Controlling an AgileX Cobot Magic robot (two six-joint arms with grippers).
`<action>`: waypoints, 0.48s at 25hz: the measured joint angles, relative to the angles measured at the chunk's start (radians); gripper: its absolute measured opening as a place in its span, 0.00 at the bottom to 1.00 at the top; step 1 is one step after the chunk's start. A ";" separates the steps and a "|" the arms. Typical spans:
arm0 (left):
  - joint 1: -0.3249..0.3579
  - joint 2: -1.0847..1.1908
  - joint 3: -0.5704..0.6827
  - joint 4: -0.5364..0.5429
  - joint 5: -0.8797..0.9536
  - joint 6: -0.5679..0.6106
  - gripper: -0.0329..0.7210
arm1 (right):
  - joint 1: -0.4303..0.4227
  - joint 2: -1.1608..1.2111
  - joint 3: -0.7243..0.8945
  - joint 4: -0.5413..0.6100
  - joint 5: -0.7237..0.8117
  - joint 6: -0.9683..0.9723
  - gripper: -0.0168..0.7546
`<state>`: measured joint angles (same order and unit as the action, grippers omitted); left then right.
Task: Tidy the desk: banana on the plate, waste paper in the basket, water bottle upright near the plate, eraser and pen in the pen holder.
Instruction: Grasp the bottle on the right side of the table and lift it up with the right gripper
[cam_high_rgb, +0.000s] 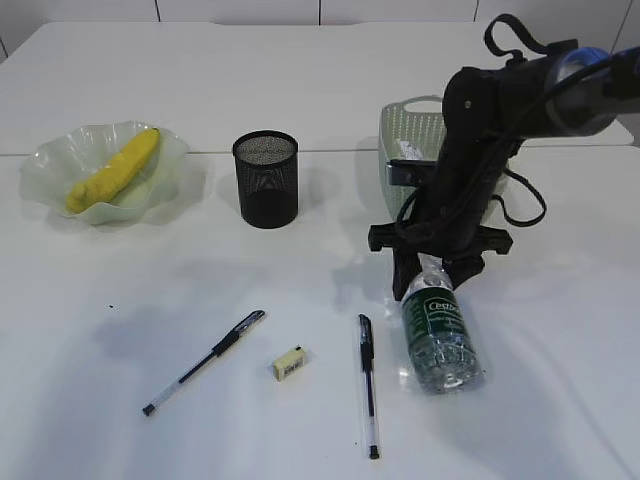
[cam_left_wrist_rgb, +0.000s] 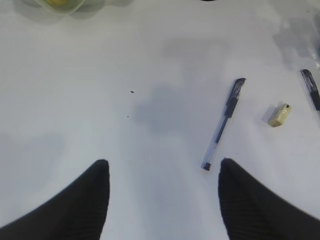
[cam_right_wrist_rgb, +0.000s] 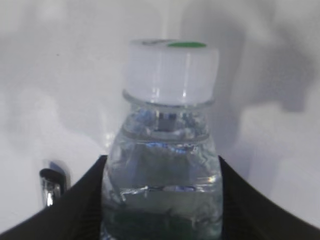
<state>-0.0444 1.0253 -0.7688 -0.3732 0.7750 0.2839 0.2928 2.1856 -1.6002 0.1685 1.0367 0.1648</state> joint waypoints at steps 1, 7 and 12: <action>0.000 0.000 0.000 0.000 0.000 0.000 0.69 | 0.000 0.002 -0.010 0.003 0.005 -0.006 0.52; 0.000 0.000 0.000 -0.002 0.000 -0.001 0.69 | 0.000 -0.017 -0.056 0.009 0.027 -0.067 0.52; 0.000 0.000 0.000 -0.004 0.000 -0.001 0.69 | 0.015 -0.096 -0.056 -0.028 0.038 -0.089 0.52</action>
<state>-0.0444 1.0253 -0.7688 -0.3769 0.7750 0.2826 0.3073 2.0899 -1.6558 0.1402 1.0749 0.0761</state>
